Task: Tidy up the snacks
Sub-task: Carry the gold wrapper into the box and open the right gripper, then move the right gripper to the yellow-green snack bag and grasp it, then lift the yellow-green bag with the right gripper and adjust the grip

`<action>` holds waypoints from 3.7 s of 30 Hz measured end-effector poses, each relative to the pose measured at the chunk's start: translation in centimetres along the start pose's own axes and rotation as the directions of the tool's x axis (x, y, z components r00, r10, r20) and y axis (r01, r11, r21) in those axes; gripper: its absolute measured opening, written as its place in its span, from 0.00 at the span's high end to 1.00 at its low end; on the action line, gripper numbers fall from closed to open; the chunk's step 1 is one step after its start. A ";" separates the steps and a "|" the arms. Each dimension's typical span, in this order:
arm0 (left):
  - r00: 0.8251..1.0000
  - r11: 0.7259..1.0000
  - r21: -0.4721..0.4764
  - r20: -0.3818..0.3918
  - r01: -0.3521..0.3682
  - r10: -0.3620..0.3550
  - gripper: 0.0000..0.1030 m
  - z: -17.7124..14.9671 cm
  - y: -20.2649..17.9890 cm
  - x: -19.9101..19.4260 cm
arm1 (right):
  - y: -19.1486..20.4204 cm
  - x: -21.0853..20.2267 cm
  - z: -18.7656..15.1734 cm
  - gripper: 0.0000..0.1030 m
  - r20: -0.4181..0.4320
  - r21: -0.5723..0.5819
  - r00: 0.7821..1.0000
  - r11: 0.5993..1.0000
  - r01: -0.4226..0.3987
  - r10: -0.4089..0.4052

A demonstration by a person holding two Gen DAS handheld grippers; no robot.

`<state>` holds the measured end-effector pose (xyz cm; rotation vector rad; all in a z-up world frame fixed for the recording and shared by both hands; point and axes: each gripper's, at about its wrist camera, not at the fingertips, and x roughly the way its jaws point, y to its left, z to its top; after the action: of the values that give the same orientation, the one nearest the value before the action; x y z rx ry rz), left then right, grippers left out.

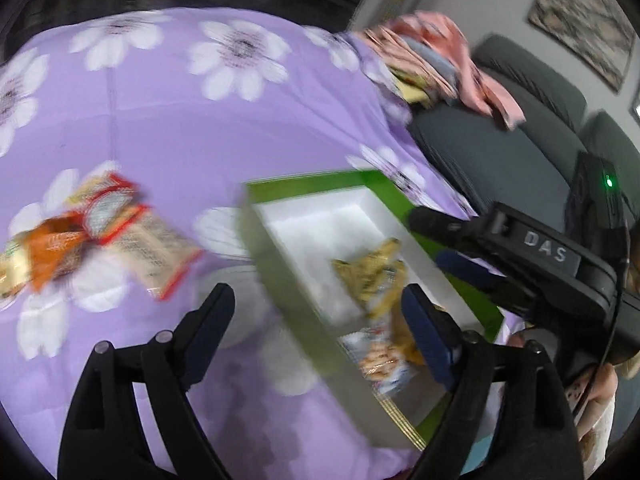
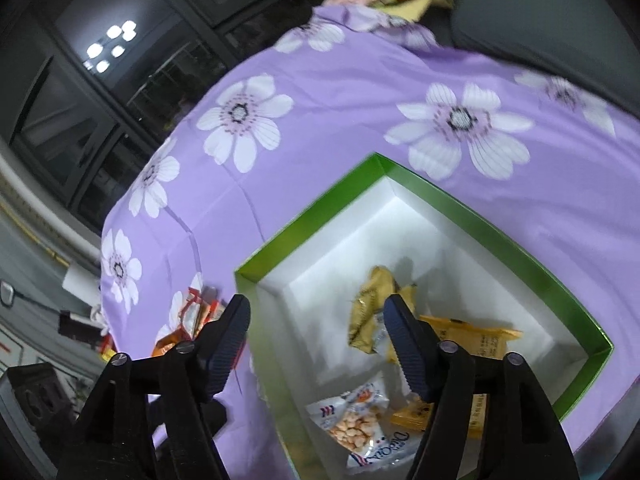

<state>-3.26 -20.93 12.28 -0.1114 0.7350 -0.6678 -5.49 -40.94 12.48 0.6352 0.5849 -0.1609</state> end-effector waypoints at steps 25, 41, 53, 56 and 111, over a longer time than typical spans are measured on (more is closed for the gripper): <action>0.870 0.806 -0.407 0.052 -0.430 0.490 0.01 -5.0 21.4 -11.1 | 14.0 3.8 -7.6 0.16 0.033 -0.455 0.999 0.891 0.018 -0.004; 0.832 0.695 -0.533 -0.030 -0.482 0.554 0.01 -5.8 26.0 -13.6 | 24.6 11.4 -10.2 0.16 -0.283 -0.525 0.958 0.843 -0.119 -0.041; 0.838 0.629 -0.636 -0.053 -0.448 0.543 0.01 -6.1 29.5 -16.0 | 34.5 22.2 -15.2 0.16 -0.460 -0.679 0.872 0.699 -0.223 -0.168; 0.835 0.610 -0.651 -0.068 -0.452 0.547 0.01 -6.2 29.9 -16.0 | 34.6 24.0 -16.5 0.16 -0.445 -0.720 0.868 0.664 -0.201 -0.220; 0.997 0.943 -0.328 -0.069 -0.046 0.025 0.27 -6.4 15.8 -5.1 | 13.8 10.2 -12.0 0.39 -0.479 -0.197 0.864 0.940 -0.278 0.155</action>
<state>-1.93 -4.53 5.43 -0.3849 0.9054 -0.5107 1.69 -22.41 6.04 0.4765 0.9667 0.2889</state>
